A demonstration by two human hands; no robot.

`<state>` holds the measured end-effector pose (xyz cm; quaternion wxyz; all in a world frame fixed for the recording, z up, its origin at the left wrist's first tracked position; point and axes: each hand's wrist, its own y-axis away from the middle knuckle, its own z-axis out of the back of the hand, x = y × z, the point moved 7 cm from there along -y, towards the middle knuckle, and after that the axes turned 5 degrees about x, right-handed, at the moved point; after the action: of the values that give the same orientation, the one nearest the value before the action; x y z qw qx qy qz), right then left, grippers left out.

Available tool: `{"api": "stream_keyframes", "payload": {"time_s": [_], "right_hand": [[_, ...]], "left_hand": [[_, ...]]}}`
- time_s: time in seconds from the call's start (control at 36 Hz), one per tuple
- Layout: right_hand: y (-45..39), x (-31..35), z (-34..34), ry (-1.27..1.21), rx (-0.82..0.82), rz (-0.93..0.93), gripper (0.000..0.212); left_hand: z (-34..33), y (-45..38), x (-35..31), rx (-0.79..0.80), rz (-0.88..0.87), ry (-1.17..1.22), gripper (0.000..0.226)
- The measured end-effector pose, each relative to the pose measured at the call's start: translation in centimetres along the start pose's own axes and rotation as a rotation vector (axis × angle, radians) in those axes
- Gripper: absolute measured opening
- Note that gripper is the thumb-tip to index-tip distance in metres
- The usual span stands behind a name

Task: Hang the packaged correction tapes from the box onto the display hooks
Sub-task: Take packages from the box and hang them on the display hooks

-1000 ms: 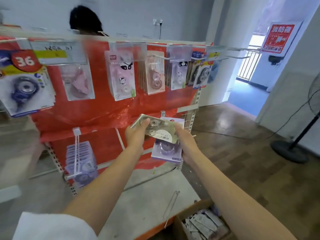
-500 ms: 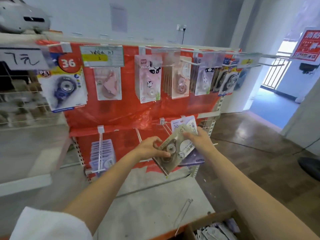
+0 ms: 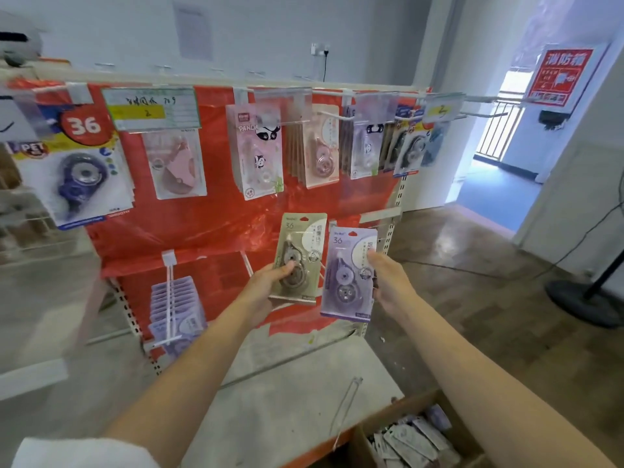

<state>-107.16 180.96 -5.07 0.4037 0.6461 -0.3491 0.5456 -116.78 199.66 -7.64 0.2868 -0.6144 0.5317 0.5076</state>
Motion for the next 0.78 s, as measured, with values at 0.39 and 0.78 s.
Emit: {"api": "stream_keyframes", "payload": {"time_s": [0.39, 0.78], "right_hand": [[1.8, -3.6, -7.1, 0.005, 0.311, -0.139, 0.014], [4.1, -9.4, -19.0, 0.398, 0.638, -0.140, 0.028]], "left_hand": [[2.0, 1.8, 0.9, -0.152, -0.013, -0.068, 0.007], [15.6, 11.3, -0.1, -0.507, -0.011, -0.125, 0.014]]}}
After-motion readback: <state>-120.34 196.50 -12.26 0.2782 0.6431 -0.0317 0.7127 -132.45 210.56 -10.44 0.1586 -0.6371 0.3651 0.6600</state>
